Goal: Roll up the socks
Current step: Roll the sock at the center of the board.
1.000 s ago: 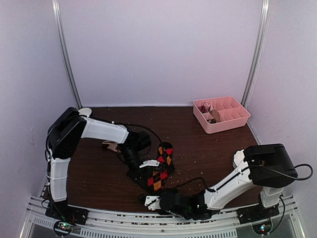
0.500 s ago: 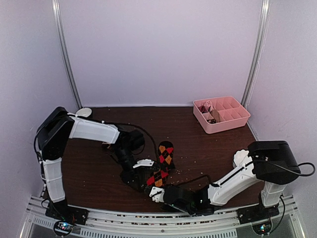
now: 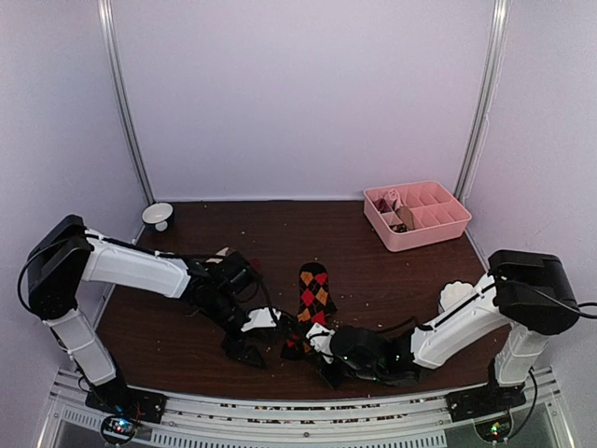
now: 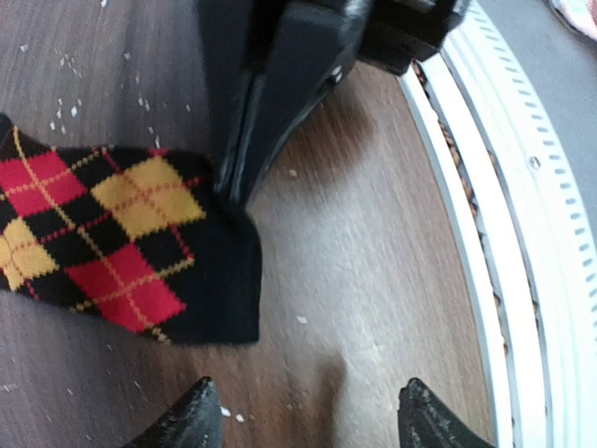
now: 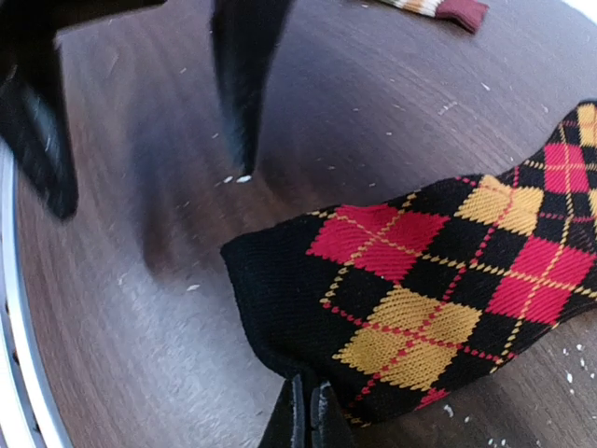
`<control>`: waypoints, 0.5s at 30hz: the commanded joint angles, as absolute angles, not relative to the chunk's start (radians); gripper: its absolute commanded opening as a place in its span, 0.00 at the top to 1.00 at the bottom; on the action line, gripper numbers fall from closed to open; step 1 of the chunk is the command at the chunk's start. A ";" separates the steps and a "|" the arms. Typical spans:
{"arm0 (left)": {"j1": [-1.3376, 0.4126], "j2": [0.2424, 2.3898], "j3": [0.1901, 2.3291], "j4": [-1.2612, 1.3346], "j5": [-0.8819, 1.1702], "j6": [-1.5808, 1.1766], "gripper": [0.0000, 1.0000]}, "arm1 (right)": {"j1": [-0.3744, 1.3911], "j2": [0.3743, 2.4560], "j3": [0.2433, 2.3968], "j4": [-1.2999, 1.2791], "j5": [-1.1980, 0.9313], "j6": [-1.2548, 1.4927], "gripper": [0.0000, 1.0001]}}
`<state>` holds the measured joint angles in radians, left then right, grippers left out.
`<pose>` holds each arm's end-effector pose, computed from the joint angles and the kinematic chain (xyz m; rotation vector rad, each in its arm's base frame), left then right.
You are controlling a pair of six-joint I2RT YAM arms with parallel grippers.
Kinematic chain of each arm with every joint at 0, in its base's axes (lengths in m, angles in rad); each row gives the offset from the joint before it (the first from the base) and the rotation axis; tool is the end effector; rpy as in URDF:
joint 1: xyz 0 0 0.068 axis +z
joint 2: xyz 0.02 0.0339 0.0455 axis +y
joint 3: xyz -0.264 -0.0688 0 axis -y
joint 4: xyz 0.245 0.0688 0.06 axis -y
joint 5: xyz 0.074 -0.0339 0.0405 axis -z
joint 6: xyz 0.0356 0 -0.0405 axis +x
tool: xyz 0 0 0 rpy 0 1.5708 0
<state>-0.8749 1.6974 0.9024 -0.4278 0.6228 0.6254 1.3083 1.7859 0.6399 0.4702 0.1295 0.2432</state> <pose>0.1782 -0.2457 0.1458 1.9744 1.8921 -0.9317 0.0868 0.3052 0.1045 -1.1212 2.0453 0.6756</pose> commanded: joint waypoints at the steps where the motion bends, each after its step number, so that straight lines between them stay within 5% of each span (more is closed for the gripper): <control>1: -0.906 1.700 0.906 -0.244 0.584 0.605 0.36 | 1.228 1.789 0.645 0.443 -0.047 0.438 1.00; 15: -0.940 1.792 0.943 -0.196 0.485 0.653 0.54 | 1.104 1.864 0.648 0.549 -0.373 0.665 1.00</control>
<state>-0.9360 1.7618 0.9066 -0.2413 0.5262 0.6357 1.1240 1.8229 0.6464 0.5552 -0.2630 0.5880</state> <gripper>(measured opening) 0.475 0.008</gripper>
